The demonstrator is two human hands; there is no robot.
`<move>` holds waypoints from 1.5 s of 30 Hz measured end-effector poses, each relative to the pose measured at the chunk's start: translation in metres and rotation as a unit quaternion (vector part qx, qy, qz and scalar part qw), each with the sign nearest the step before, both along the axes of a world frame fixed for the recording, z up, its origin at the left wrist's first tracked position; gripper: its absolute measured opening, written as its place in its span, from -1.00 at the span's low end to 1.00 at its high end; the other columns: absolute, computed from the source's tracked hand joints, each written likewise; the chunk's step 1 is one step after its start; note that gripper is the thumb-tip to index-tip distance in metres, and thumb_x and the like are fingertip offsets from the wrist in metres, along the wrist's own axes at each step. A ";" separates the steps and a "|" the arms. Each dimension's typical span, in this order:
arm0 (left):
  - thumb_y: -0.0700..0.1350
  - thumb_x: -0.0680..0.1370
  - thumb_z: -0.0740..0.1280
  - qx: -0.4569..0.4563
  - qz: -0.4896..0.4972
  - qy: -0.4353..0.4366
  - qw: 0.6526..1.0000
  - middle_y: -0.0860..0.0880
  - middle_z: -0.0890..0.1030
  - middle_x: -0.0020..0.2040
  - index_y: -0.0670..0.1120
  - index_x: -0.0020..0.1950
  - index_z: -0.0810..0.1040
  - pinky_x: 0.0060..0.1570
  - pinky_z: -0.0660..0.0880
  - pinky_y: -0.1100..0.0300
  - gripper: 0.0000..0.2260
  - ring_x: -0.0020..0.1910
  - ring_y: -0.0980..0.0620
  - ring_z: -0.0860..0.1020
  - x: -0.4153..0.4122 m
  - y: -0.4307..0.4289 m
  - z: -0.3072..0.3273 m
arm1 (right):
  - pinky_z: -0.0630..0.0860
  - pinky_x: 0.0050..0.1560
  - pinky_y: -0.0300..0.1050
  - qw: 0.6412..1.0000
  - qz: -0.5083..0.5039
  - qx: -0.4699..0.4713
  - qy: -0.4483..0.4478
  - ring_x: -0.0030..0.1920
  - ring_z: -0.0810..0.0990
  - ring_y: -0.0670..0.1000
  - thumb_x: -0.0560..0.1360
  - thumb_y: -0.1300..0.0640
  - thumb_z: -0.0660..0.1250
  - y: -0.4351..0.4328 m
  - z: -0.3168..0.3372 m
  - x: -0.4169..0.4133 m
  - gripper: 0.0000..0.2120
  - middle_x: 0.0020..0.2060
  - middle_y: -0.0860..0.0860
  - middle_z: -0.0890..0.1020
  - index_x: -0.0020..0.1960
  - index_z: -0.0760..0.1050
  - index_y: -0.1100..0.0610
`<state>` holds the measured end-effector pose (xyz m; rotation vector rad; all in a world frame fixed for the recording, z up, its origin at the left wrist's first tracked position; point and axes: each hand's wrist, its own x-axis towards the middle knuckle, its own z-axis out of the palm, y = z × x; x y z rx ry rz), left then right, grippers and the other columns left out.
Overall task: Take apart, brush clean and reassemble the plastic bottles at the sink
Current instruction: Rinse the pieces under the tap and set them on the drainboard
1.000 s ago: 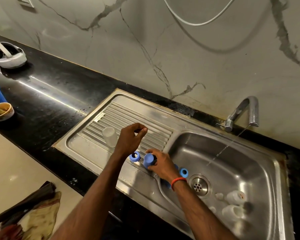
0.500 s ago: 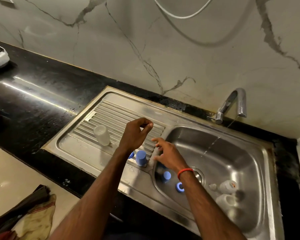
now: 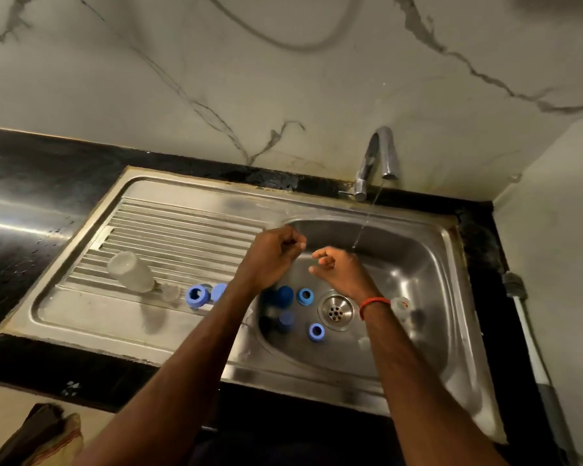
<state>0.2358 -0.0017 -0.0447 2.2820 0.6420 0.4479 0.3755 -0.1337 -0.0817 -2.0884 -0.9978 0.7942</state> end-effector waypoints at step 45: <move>-0.13 0.61 0.36 -0.004 -0.158 0.041 0.987 0.13 0.63 -0.01 0.01 0.09 0.61 0.09 0.46 0.35 -0.90 0.00 0.24 0.57 0.092 -0.012 -0.038 | 0.53 0.04 -0.23 0.987 -0.155 -0.002 -0.036 0.05 0.62 -0.04 0.35 0.22 0.57 -0.038 -0.010 0.076 -0.59 0.03 -0.02 0.68 0.17 0.60 0.09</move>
